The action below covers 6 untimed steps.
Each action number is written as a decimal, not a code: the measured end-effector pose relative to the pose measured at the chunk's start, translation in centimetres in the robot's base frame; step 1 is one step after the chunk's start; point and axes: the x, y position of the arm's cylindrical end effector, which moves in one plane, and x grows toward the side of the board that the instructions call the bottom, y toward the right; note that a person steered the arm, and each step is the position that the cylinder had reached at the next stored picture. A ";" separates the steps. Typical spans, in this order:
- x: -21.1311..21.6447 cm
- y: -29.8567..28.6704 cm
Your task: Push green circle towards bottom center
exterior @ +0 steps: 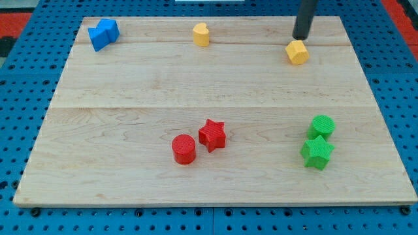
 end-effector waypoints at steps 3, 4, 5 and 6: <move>3.1 -1.0; 3.5 -1.0; 3.8 3.6; 5.6 5.0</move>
